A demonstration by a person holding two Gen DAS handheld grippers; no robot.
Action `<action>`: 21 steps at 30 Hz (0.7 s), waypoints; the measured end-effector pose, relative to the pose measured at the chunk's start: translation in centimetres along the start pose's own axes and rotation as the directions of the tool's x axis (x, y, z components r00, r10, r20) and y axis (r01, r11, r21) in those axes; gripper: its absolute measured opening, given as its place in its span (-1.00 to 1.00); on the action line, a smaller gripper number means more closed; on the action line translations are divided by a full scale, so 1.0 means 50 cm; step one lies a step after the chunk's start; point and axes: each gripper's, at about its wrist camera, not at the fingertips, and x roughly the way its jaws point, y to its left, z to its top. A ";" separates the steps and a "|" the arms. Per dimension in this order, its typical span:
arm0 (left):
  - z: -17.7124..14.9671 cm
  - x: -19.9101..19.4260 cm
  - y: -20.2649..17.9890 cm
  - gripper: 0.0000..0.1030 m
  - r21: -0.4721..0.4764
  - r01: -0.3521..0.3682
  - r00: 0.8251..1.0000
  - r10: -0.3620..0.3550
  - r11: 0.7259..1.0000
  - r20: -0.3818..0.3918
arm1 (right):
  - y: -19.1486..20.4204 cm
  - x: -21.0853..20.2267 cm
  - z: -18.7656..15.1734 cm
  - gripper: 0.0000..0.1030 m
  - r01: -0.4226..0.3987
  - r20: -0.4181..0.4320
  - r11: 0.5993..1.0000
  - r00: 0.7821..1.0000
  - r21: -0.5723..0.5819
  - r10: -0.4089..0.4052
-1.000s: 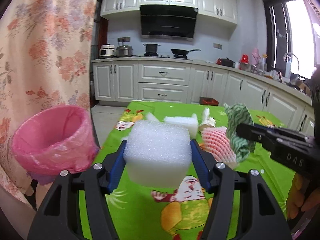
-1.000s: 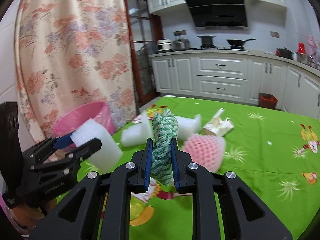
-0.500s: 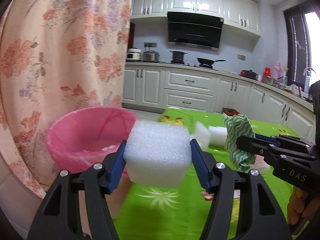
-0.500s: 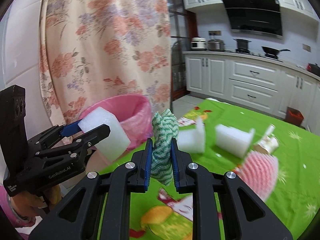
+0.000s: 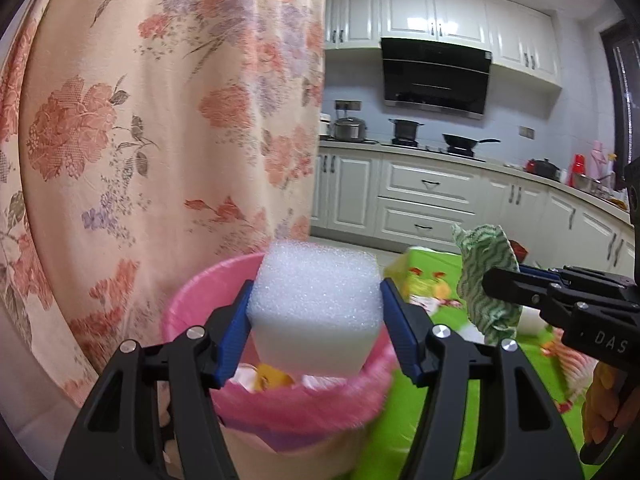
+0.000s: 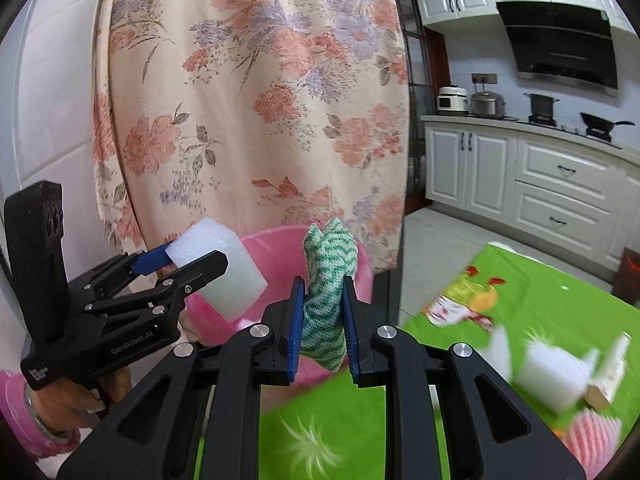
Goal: Collect trash
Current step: 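Carry the foam block and striped cloth to the bin and open both grippers, then move both open grippers back over the table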
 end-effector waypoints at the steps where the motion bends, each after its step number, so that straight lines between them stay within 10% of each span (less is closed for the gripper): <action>1: 0.004 0.006 0.005 0.17 -0.004 -0.007 1.000 0.007 1.000 0.001 | 0.001 0.013 0.005 -0.62 -0.006 -0.001 1.000 1.000 0.003 0.006; 11: 0.030 0.080 0.061 0.19 -0.012 -0.077 0.997 0.077 0.997 -0.007 | 0.008 0.139 0.034 -0.50 -0.073 -0.045 0.997 0.996 -0.015 0.072; 15: 0.035 0.096 0.084 0.47 -0.032 -0.125 0.992 0.125 0.992 -0.001 | 0.006 0.167 0.032 0.04 -0.079 -0.060 0.997 0.995 -0.020 0.077; 21: 0.032 0.083 0.106 0.53 -0.067 -0.169 0.985 0.170 0.983 0.002 | -0.007 0.159 0.015 0.07 -0.065 -0.066 0.998 0.996 -0.006 0.064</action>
